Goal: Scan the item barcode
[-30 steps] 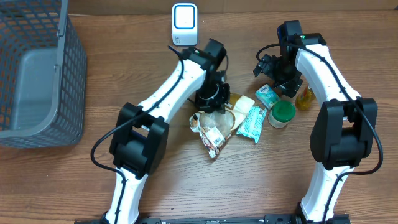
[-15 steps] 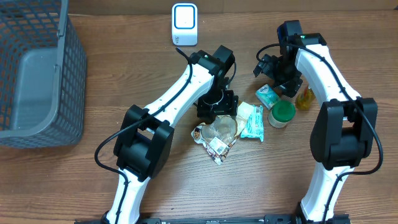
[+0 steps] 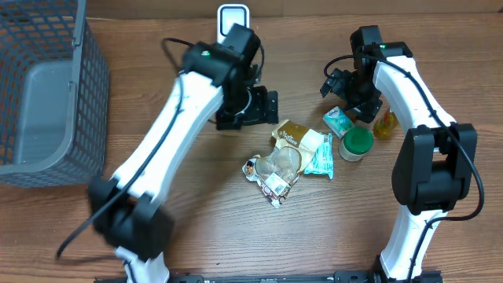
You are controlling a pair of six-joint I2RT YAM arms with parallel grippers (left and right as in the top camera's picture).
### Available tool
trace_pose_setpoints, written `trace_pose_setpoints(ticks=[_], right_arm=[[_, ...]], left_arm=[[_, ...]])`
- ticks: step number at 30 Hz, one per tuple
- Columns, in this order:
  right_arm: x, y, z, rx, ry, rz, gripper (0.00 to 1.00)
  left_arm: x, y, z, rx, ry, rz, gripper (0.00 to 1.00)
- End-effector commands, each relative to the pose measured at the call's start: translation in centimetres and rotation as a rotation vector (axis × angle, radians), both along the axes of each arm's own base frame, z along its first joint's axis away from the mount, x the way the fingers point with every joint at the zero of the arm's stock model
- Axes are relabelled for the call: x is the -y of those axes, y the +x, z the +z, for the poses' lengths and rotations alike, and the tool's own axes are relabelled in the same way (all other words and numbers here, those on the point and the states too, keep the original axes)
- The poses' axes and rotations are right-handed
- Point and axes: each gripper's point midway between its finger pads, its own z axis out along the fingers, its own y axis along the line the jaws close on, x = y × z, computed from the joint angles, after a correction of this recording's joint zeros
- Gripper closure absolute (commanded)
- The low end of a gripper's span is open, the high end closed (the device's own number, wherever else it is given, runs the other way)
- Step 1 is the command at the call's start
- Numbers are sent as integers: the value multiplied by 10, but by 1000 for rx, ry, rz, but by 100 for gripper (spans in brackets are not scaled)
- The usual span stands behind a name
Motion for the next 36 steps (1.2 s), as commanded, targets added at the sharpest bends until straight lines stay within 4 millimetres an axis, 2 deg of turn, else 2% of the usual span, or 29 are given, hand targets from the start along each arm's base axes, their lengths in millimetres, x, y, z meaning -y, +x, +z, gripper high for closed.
trace_pose_setpoints(ticks=[1, 4, 8, 14, 20, 22, 24, 30, 36], right_arm=[[1, 9, 17, 51, 5, 1, 0], [1, 9, 17, 51, 5, 1, 0], [1, 9, 17, 51, 5, 1, 0], [1, 9, 17, 51, 5, 1, 0], [1, 9, 17, 51, 5, 1, 0], [1, 9, 17, 51, 5, 1, 0], [1, 9, 17, 51, 5, 1, 0], [1, 9, 17, 51, 5, 1, 0], [1, 9, 17, 51, 5, 1, 0]], left_arm=[[-36, -8, 41, 155, 133, 17, 12], [-62, -20, 57, 209, 242, 37, 13], [-83, -39, 69, 231, 337, 40, 13], [-114, -60, 65, 166, 484, 66, 12], [-123, -72, 32, 73, 559, 49, 11], [-125, -74, 16, 45, 578, 42, 11], [-127, -78, -8, 8, 595, 47, 11], [-135, -93, -52, -67, 640, 50, 12], [-146, -112, -83, -140, 683, 91, 11]])
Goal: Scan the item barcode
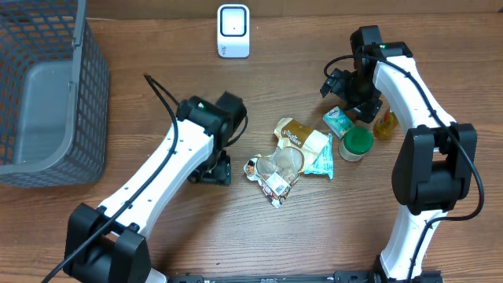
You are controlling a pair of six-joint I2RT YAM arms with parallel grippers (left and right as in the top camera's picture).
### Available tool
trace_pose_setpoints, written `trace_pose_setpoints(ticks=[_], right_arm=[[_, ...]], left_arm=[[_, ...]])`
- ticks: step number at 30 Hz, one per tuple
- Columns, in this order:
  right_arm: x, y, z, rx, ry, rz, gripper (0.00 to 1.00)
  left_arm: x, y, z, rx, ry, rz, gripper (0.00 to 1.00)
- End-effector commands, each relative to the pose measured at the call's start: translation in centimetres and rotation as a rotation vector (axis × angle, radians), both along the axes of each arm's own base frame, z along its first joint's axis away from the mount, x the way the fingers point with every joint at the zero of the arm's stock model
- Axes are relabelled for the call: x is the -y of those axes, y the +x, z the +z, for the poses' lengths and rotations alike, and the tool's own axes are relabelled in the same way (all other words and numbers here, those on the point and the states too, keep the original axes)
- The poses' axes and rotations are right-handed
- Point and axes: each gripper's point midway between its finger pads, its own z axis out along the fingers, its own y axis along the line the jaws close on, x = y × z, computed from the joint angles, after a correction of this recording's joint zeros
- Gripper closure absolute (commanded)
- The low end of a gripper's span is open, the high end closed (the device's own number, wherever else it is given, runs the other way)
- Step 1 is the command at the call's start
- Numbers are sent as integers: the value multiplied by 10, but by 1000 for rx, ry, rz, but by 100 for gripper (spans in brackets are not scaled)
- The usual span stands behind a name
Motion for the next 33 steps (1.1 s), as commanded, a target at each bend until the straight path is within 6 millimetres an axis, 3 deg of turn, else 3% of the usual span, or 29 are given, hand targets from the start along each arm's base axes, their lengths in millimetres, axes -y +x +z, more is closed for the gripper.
trace_pose_setpoints(ticks=[1, 4, 5, 12, 33], right_arm=[[1, 9, 17, 52, 5, 1, 0], [1, 9, 17, 52, 5, 1, 0], [1, 9, 17, 52, 5, 1, 0], [1, 9, 17, 52, 5, 1, 0], [1, 9, 17, 52, 5, 1, 0]], left_arm=[[-8, -12, -11, -3, 39, 64, 11], [-11, -18, -20, -19, 47, 69, 9], [-11, -20, -22, -28, 49, 69, 1], [-7, -22, -24, -37, 22, 76, 0], [15, 13, -32, 101, -78, 64, 0]])
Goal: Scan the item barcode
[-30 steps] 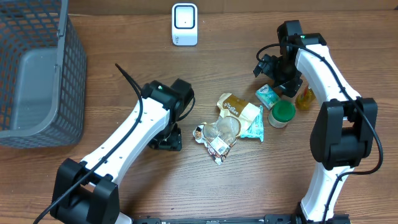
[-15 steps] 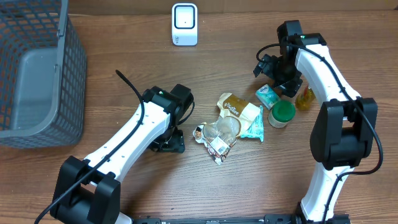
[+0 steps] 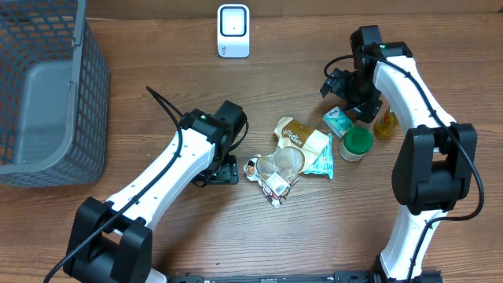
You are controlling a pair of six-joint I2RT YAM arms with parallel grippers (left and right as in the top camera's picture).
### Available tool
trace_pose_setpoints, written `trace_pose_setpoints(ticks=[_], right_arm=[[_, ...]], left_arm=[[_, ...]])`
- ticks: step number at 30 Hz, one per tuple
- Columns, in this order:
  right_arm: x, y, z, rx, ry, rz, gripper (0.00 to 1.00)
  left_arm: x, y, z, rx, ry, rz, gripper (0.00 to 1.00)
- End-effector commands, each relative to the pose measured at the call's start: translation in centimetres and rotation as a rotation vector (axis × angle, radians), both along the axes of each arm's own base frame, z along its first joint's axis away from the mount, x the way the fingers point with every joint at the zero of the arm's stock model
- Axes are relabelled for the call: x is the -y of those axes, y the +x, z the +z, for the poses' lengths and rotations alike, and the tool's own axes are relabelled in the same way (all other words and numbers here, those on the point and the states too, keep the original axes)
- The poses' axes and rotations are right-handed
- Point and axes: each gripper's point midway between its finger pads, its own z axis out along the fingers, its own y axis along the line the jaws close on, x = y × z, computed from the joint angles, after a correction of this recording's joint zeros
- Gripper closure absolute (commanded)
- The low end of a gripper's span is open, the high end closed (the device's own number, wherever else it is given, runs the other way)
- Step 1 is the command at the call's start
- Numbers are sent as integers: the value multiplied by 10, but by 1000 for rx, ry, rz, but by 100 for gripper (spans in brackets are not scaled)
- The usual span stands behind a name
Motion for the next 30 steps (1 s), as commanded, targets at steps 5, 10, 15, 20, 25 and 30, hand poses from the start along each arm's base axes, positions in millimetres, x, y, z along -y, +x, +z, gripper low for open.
trace_pose_setpoints(ticks=[5, 10, 15, 20, 25, 30], right_arm=[[1, 9, 17, 50, 5, 0, 0], [1, 9, 17, 50, 5, 0, 0], [1, 9, 17, 50, 5, 0, 0], [1, 9, 17, 50, 5, 0, 0], [1, 9, 17, 50, 5, 0, 0], [1, 9, 17, 50, 5, 0, 0]], left_arm=[[3, 0, 2, 16, -14, -4, 0], [6, 6, 1, 38, -26, -4, 0], [9, 21, -1, 99, -31, -4, 1], [20, 42, 0, 186, -71, -5, 0], [22, 47, 5, 224, -82, -4, 0], [20, 47, 10, 275, -103, -3, 0]])
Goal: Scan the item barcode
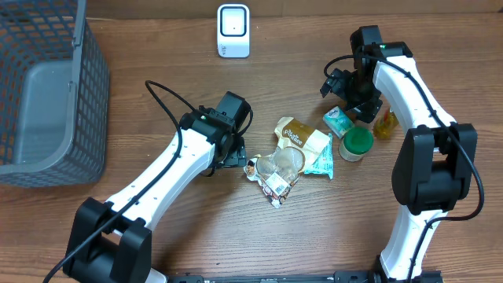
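Observation:
A pile of snack packets lies mid-table: a beige pouch (294,134), a clear crumpled wrapper (283,162), a teal-white packet (321,157) and a small printed packet (272,184). My left gripper (238,159) points down at the pile's left edge, right beside the small packet. It is mostly hidden under its wrist, and what shows of the fingers looks spread, holding nothing. The white scanner (233,30) stands at the far edge. My right gripper (332,82) hovers open just beyond a teal packet (339,120), holding nothing.
A grey mesh basket (75,118) fills the far left. A green-lidded jar (357,143) and an amber bottle (385,124) stand beside the right arm. The left arm's cable (161,90) loops over the table behind it.
My left gripper has shifted a little to the right and away from me, from just left of the pile to its left edge. The right arm and all items stand as before.
My left gripper was first up near the scanner, open and empty. Then it was drawn back low and left of the pile, then closer to the pile. Now it is at the pile's left edge. The right arm stayed still throughout.

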You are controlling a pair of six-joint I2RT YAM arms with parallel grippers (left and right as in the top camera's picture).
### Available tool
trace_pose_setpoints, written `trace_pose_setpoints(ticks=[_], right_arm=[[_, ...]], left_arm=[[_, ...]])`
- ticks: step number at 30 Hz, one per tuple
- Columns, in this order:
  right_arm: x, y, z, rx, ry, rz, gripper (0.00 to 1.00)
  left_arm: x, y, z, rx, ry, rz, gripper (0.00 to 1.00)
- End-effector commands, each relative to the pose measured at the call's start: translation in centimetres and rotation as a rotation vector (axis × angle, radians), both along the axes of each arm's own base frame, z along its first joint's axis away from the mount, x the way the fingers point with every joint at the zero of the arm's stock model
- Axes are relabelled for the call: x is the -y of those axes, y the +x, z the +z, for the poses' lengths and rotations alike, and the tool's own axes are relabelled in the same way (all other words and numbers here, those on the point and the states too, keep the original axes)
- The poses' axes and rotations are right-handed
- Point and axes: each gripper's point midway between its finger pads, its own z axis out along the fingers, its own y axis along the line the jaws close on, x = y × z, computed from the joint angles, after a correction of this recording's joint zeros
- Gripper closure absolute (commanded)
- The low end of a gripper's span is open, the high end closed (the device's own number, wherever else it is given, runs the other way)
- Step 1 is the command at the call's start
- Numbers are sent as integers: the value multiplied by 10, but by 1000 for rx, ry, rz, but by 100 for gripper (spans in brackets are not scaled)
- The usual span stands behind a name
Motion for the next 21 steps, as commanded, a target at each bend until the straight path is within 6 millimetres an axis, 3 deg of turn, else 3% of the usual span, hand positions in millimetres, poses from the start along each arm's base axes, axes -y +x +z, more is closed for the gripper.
trace_pose_setpoints(ticks=[1, 9, 21], right_arm=[[1, 9, 17, 51, 5, 0, 0], [1, 9, 17, 51, 5, 0, 0], [1, 9, 17, 51, 5, 0, 0]], left_arm=[[-5, -6, 8, 62, -10, -1, 0], [-21, -19, -10, 188, -80, 25, 0], [-49, -30, 8, 398, -116, 78, 0]])
